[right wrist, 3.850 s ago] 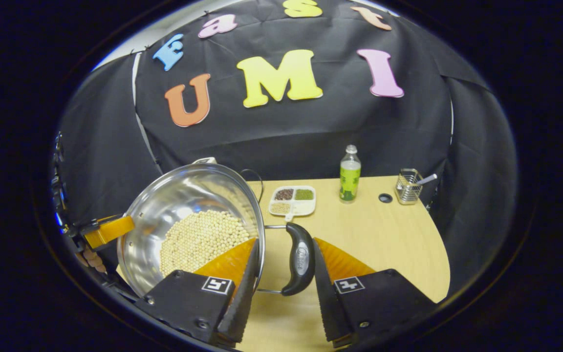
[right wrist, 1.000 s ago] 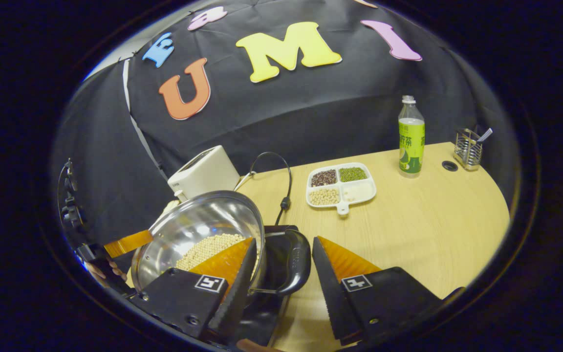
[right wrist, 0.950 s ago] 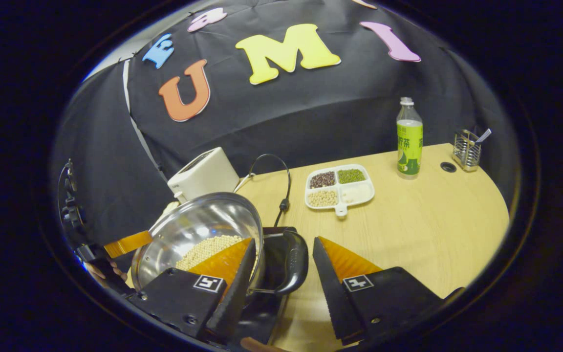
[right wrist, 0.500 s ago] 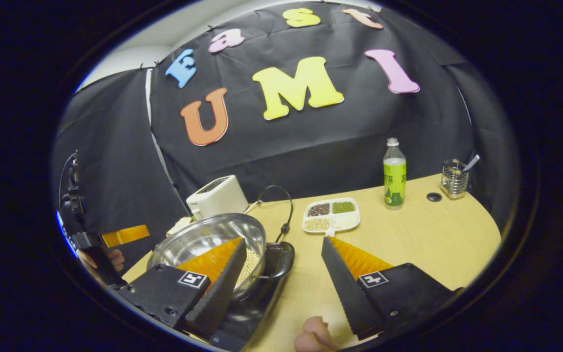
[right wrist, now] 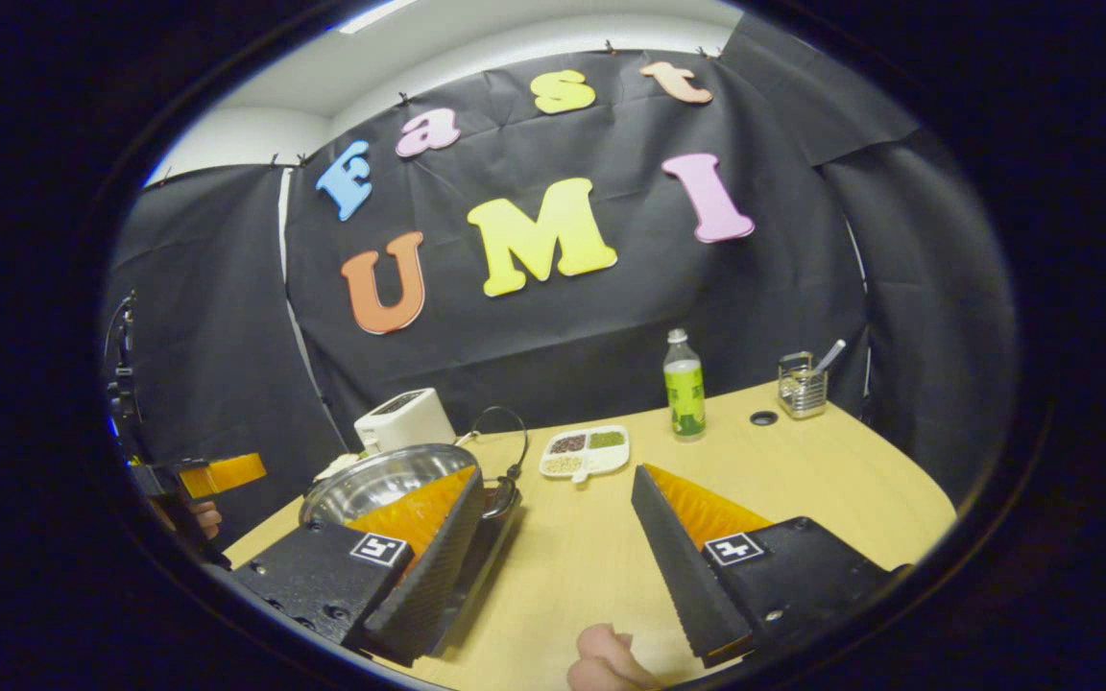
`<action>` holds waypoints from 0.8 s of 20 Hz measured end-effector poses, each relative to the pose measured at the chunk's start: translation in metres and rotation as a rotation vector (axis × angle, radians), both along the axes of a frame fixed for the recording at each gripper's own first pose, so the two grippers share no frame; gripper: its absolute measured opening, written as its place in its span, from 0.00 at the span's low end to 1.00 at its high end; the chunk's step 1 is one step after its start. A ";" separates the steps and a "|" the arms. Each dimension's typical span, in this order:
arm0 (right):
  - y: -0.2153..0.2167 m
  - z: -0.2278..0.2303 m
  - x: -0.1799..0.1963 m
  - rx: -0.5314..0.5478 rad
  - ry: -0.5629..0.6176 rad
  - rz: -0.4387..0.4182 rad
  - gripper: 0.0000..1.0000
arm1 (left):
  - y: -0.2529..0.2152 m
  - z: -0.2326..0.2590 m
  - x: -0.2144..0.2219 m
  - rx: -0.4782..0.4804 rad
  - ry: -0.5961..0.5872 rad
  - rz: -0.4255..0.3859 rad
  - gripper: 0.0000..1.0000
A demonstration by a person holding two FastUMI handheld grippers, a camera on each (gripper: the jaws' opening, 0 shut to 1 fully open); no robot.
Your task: First push the handle of the pot to place it horizontally, then grasp the pot with both hands and set it on the induction cooktop.
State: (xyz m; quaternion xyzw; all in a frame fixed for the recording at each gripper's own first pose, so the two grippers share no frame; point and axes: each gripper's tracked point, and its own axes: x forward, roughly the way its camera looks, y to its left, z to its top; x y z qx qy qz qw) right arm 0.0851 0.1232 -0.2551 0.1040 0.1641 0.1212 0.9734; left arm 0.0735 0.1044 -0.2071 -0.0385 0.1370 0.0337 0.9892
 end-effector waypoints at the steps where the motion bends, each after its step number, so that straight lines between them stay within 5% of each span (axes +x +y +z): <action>1: -0.010 0.009 -0.009 -0.008 -0.017 -0.010 0.98 | -0.007 0.007 -0.008 0.004 -0.017 -0.006 0.94; 16: -0.157 0.125 -0.097 -0.130 -0.170 -0.229 0.96 | -0.120 0.124 -0.072 0.050 -0.173 -0.115 0.96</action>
